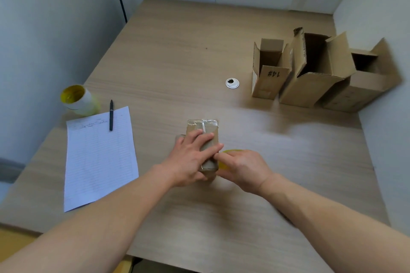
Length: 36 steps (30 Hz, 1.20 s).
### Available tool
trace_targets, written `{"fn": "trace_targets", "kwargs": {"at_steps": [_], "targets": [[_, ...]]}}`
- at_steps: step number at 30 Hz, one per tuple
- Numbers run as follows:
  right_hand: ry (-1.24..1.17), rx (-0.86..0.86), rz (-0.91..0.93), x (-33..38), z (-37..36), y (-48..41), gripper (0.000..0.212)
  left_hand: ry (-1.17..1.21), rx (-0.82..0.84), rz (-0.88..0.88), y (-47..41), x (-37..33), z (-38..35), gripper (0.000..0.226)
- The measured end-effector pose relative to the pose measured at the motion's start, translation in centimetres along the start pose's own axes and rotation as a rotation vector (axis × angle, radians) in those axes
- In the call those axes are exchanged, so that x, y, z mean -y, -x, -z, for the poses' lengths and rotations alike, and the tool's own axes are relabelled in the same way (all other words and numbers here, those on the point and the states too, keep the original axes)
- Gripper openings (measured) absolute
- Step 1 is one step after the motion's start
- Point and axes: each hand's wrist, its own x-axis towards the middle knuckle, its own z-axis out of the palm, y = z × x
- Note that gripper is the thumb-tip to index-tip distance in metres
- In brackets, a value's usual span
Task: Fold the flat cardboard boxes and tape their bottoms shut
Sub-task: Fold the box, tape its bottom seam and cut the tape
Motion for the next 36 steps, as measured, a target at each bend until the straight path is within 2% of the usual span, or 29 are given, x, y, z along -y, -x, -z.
{"fn": "trace_targets", "kwargs": {"at_steps": [3,8,14,16,17,19,20,22,25,29,33,35,36], "targets": [[-0.088,0.153,-0.098,0.5,1.2,0.8,0.066,-0.056,0.008,-0.005,0.9,-1.3,1.7,0.091],[-0.284,0.299,-0.328,1.9,1.3,3.2,0.049,-0.122,-0.126,-0.112,2.7,-2.9,0.7,0.074],[-0.651,0.47,-0.539,0.3,2.4,4.3,0.059,0.046,-0.173,-0.217,1.4,-2.0,-0.1,0.075],[-0.613,0.575,-0.542,-0.4,3.1,3.9,0.054,0.104,-0.173,-0.212,1.4,-1.9,-0.2,0.078],[-0.449,0.609,-0.474,-0.8,3.4,3.4,0.046,0.125,-0.162,-0.203,1.3,-2.0,0.0,0.08],[0.002,0.515,-0.281,-1.3,4.1,1.9,0.029,0.171,-0.109,-0.143,0.8,-2.4,0.4,0.085],[0.14,0.426,-0.214,-1.4,4.4,1.1,0.025,0.206,-0.078,-0.097,0.6,-2.7,0.8,0.086],[0.217,0.262,-0.121,-1.0,4.9,-0.4,0.022,0.276,-0.059,-0.017,-0.1,-3.2,1.5,0.083],[0.218,0.139,-0.029,-0.4,4.9,-1.6,0.023,0.274,-0.016,0.063,-1.2,-3.8,1.9,0.066],[0.268,0.088,-0.026,-1.1,4.0,-1.1,0.025,0.274,-0.046,0.189,-2.0,-4.9,1.5,0.042],[0.121,-0.099,-0.012,-0.8,3.4,0.8,0.023,0.371,-0.104,0.288,-2.3,-5.2,1.1,0.029],[-0.005,-0.175,-0.088,-0.8,3.2,2.7,0.035,0.364,-0.117,0.298,-2.2,-5.3,0.9,0.027],[-0.078,-0.229,-0.183,-0.9,2.9,4.0,0.04,0.367,-0.125,0.307,-2.1,-5.3,0.9,0.026]]}}
